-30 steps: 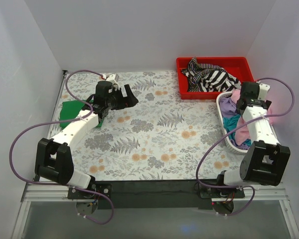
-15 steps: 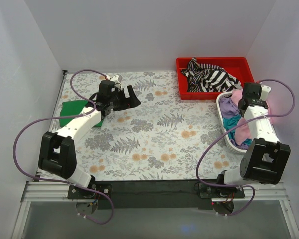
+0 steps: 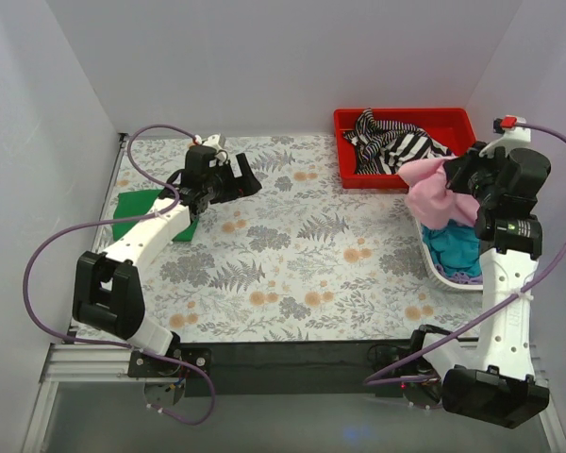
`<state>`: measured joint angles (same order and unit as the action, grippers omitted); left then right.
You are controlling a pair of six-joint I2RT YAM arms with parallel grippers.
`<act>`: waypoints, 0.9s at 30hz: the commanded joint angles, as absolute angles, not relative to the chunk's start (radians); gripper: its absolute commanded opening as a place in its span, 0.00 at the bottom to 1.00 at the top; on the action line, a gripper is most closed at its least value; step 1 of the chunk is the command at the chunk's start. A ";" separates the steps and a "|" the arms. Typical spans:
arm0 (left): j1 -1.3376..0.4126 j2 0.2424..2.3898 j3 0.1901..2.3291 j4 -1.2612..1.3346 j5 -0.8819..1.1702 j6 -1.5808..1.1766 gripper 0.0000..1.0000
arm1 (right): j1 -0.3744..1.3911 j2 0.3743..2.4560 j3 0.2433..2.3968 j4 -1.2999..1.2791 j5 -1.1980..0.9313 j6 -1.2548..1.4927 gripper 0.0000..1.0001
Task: Fold and stack the t-shirts
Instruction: Grab the tshirt from the pile, then move the tshirt to the center of the board
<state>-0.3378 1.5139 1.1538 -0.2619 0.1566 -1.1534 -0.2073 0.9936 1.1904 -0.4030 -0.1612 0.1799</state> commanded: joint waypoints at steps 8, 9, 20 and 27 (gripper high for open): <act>-0.342 1.477 1.166 -0.267 0.156 -1.192 0.90 | -0.181 1.031 1.242 -0.239 -1.096 0.256 0.01; -0.342 1.470 1.163 -0.262 0.155 -1.193 0.90 | -0.157 1.051 1.241 -0.226 -1.197 0.271 0.01; -0.342 1.439 1.123 -0.253 0.124 -1.209 0.90 | 0.316 1.227 1.328 -0.009 -1.189 0.440 0.01; -0.342 1.378 1.092 -0.249 0.035 -1.215 0.90 | 0.538 1.454 1.546 -0.009 -1.196 0.417 0.01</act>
<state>-0.3378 1.4586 1.1011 -0.2584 0.0994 -1.2087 0.4755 1.4288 1.4349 -0.0753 -1.1580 0.4015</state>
